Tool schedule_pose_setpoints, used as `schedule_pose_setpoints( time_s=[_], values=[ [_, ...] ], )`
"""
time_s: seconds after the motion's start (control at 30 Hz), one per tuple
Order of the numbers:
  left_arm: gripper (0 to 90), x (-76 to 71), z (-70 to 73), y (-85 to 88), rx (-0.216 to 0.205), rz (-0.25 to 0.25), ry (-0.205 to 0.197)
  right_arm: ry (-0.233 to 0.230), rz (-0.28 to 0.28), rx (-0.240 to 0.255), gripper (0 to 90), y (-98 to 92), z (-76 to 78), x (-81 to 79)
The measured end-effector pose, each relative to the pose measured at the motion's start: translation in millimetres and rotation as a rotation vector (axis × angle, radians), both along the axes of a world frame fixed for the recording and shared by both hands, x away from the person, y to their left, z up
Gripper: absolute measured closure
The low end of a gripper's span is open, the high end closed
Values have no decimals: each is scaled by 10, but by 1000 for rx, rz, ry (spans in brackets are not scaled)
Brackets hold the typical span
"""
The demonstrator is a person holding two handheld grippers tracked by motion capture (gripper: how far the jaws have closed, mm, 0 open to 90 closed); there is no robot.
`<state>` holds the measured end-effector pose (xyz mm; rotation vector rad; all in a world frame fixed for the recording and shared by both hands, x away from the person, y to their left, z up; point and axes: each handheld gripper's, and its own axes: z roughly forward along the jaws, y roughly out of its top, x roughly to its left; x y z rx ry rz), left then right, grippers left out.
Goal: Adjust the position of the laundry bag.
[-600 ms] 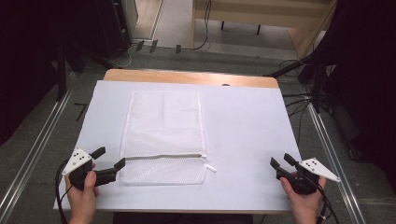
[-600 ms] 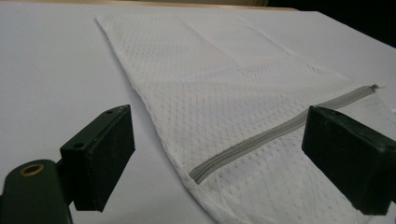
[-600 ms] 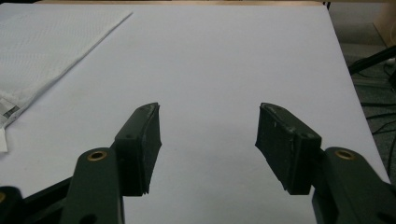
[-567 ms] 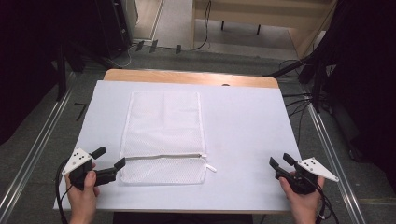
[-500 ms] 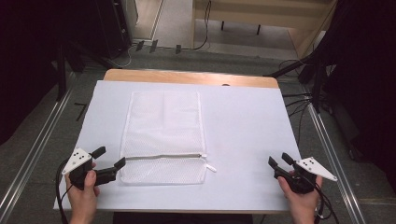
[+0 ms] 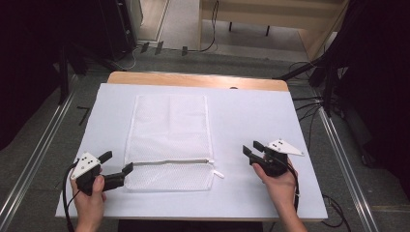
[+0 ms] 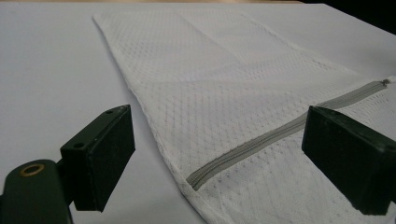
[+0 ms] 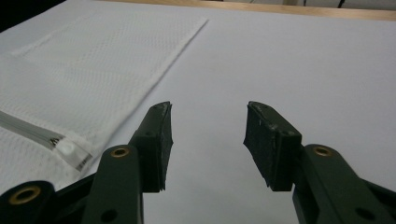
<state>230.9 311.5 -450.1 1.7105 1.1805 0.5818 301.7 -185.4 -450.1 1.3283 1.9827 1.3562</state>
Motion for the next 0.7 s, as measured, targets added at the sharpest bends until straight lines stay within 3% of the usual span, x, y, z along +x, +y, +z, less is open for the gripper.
schedule_pose_setpoints(
  time_s=[0.23, 0.37, 0.5, 0.63, 0.7],
  values=[
    [94, 1, 12, -26, 10, -4, -13, 38, 25, 4, 558, 274, -22, 139],
    [94, -2, 5, -26, 27, -11, -9, 112, 39, 4, 570, 428, -60, 250],
    [95, -22, -14, -22, 36, -12, -3, 195, 82, 43, 625, 520, -113, 318],
    [95, -49, -19, -14, 20, -10, 0, 216, 89, 38, 635, 565, -146, 355],
    [95, -71, -29, -18, 17, -10, 5, 237, 88, 64, 641, 583, -173, 399]
  ],
)
